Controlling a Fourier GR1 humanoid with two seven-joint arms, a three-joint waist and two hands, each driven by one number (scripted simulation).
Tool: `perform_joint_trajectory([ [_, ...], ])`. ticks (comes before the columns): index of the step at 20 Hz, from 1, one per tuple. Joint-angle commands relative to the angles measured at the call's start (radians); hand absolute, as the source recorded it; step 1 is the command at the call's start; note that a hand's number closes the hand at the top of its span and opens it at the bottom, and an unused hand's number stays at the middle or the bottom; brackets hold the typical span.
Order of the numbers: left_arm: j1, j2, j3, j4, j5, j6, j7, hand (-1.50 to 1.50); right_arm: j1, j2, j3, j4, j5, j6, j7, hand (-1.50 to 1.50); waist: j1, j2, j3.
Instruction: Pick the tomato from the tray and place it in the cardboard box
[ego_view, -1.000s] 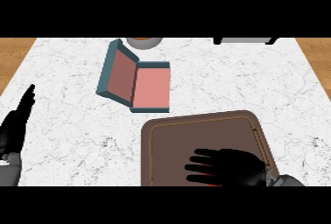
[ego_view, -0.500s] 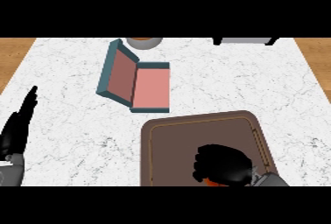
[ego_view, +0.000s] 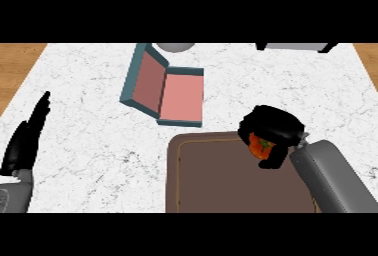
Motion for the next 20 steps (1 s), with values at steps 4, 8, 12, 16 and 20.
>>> perform_joint_trajectory([
  [4,-0.036,-0.019,-0.03,-0.001,-0.022,0.006,0.005,0.0,-0.325,-0.047,-0.241,0.351,-0.061,-0.065,0.018,1.5,0.037,0.013,0.004],
  [8,-0.03,-0.012,-0.02,0.008,-0.017,-0.002,0.018,0.0,-0.446,-0.083,-0.318,0.504,-0.103,-0.133,-0.071,1.5,0.024,0.007,0.004],
  [12,-0.025,-0.012,-0.016,0.004,-0.022,0.008,0.0,0.0,-0.511,-0.075,-0.398,0.545,-0.192,-0.223,-0.218,1.5,0.026,0.007,0.005],
  [16,-0.009,-0.011,-0.007,0.006,-0.012,-0.004,0.01,0.0,-0.623,-0.026,-0.417,0.666,-0.227,-0.187,-0.286,1.5,0.004,-0.004,0.002],
  [20,0.009,-0.007,0.002,0.01,-0.003,-0.015,-0.025,0.0,-0.745,0.048,-0.389,0.769,-0.205,-0.131,-0.249,1.5,0.01,-0.004,0.001],
])
